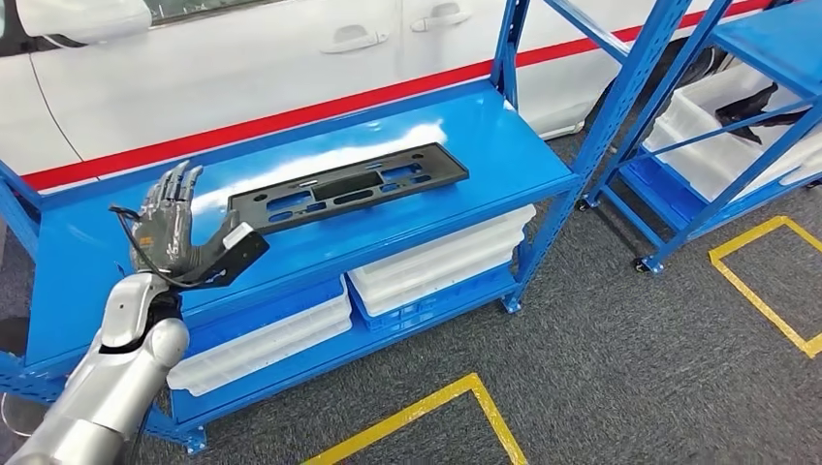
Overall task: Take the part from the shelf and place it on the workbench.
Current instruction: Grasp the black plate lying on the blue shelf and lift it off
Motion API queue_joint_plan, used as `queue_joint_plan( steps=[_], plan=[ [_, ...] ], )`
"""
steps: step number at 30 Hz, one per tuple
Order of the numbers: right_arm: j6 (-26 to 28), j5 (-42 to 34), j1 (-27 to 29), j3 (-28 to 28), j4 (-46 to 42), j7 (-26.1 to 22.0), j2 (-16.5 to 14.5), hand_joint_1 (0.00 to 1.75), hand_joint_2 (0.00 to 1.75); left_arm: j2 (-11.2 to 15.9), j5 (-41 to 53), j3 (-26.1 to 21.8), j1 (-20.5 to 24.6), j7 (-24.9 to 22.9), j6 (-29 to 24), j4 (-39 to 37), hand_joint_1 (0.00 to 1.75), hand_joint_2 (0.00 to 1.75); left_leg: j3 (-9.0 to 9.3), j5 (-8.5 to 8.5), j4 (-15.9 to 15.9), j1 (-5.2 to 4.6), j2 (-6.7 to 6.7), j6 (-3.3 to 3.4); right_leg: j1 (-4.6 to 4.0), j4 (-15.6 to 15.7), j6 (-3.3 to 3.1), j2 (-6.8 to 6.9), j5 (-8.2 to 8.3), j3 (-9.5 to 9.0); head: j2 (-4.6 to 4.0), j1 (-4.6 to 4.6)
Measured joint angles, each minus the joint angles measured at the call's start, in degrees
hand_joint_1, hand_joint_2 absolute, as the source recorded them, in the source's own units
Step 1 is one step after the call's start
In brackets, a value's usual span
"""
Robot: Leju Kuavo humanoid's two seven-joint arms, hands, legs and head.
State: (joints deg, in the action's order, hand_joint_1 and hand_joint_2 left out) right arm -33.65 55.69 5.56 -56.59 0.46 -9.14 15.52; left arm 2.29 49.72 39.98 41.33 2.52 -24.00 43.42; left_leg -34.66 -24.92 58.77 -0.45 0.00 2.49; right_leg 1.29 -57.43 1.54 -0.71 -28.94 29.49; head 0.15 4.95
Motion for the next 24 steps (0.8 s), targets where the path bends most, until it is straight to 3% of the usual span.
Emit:
queue_joint_plan(
  steps=[2,3,5,6,7,8,10,12,13,14,17,18,20,22,23,24],
  plan=[
    [0.0,0.0,0.0,0.0,0.0,0.0,0.0,0.0,0.0,-0.1,0.0,0.0,0.2,-0.1,0.0,0.1,0.0,0.0,1.17,-0.29,-0.7,0.28,-0.06,0.62,0.03,-1.9,0.4,0.16,-0.61,0.51,0.0,0.02],
    [0.0,0.0,0.0,0.0,0.0,0.0,0.1,0.0,0.0,-0.2,0.1,0.0,0.2,-0.1,0.0,0.1,0.0,0.0,1.81,-0.49,-0.9,0.41,-0.07,0.87,0.04,-4.4,0.59,0.24,-1.54,1.84,0.0,0.02],
    [-0.1,0.2,0.0,0.0,0.0,-0.1,0.3,0.0,0.0,-0.3,0.3,0.2,0.2,-0.1,0.0,0.1,0.0,0.0,2.65,-1.12,-1.1,0.28,-0.06,1.22,0.03,-11.6,0.91,0.33,-4.02,6.53,0.0,0.03],
    [-0.2,0.4,0.0,0.0,0.0,-0.1,0.4,0.0,0.0,-0.3,0.4,0.3,0.1,-0.1,-0.1,0.1,0.0,0.0,3.06,-1.52,-1.1,0.19,-0.06,1.3,0.02,-14.5,0.99,0.33,-4.64,8.94,0.0,0.02],
    [-0.3,0.5,0.0,0.0,0.0,-0.2,0.4,0.0,0.0,-0.4,0.4,0.4,-0.1,-0.1,-0.1,0.1,0.0,0.0,3.54,-1.93,-1.1,0.1,-0.08,1.33,-0.01,-15.8,0.96,0.34,-4.26,10.59,0.0,0.02],
    [-0.4,0.6,0.1,0.0,0.0,-0.3,0.5,0.0,0.0,-0.5,0.5,0.5,-0.2,0.0,-0.1,0.1,0.0,0.0,4.13,-2.38,-1.1,0.03,-0.1,1.34,-0.06,-14.9,0.81,0.34,-2.65,11.2,0.0,0.03],
    [-0.5,0.8,0.1,0.0,0.0,-0.3,0.6,0.0,0.0,-0.6,0.5,0.6,-0.2,0.0,-0.1,0.1,0.0,0.0,5.43,-3.41,-1.1,-0.07,-0.14,1.26,-0.38,-8.3,0.11,0.36,2.88,9.85,0.0,0.03],
    [-0.5,1.0,0.2,0.0,0.0,-0.3,1.1,0.0,0.0,-0.8,0.5,0.7,-0.1,0.1,-0.1,0.1,0.0,0.0,6.41,-4.37,-1.2,-0.19,-0.18,0.87,-0.98,-2.5,-0.81,0.45,5.79,8.2,0.0,0.02],
    [-0.5,1.1,0.3,0.0,0.0,-0.3,1.3,0.0,0.0,-0.9,0.6,0.8,-0.1,0.1,-0.1,0.0,0.0,0.0,6.72,-4.71,-1.2,-0.23,-0.21,0.56,-1.27,-1.0,-1.26,0.45,6.31,7.82,0.0,0.03],
    [-0.5,1.1,0.4,0.0,0.0,-0.3,1.5,0.0,0.0,-1.1,0.6,0.8,-0.1,0.1,-0.1,0.0,0.0,0.0,6.99,-4.86,-1.1,-0.26,-0.27,0.23,-1.43,-0.8,-1.57,0.47,5.82,7.66,0.0,0.03],
    [-0.5,1.5,0.4,0.0,0.0,-0.5,1.7,0.0,0.0,-1.5,0.9,0.9,0.2,0.3,-0.3,0.0,0.0,0.0,6.89,-5.81,0.9,-0.34,-0.31,-0.69,-1.01,0.3,-2.33,0.36,5.81,6.17,0.0,0.03],
    [-0.6,1.8,0.3,0.0,0.0,-0.6,1.7,0.0,0.0,-1.6,1.0,0.9,0.4,0.5,-0.3,0.0,0.0,0.0,5.77,-6.87,3.2,-0.27,-0.3,-1.02,-0.8,0.6,-2.52,0.34,5.68,5.64,0.0,0.03],
    [-0.7,2.3,0.2,0.0,0.0,-0.8,1.7,0.0,0.0,-1.9,1.3,1.2,0.7,0.9,-0.3,0.0,0.0,0.0,1.68,-9.9,10.1,0.11,-0.28,-1.62,-0.68,0.8,-2.77,0.35,5.18,5.07,0.0,0.02],
    [-0.7,2.9,0.1,0.1,0.0,-1.0,1.7,0.0,0.0,-2.4,1.8,1.7,0.7,1.0,-0.2,-0.2,0.0,0.87,-2.17,-11.37,14.9,0.49,-0.27,-2.03,-0.58,0.6,-2.7,0.33,4.56,4.65,0.0,0.02],
    [-0.7,3.3,0.1,0.1,0.0,-1.0,1.7,0.0,0.0,-2.8,2.0,2.0,0.7,1.2,-0.1,-0.3,0.0,1.31,-2.98,-10.35,14.8,0.64,-0.26,-2.14,-0.53,0.5,-2.58,0.31,4.19,4.32,0.0,0.01],
    [-0.6,3.7,0.1,0.2,0.0,-1.0,1.7,0.0,0.0,-3.4,2.2,2.2,0.8,1.4,0.0,-0.4,0.0,1.75,-2.73,-8.05,12.5,0.77,-0.25,-2.19,-0.47,0.3,-2.4,0.31,3.78,3.9,0.0,0.01]
  ],
)
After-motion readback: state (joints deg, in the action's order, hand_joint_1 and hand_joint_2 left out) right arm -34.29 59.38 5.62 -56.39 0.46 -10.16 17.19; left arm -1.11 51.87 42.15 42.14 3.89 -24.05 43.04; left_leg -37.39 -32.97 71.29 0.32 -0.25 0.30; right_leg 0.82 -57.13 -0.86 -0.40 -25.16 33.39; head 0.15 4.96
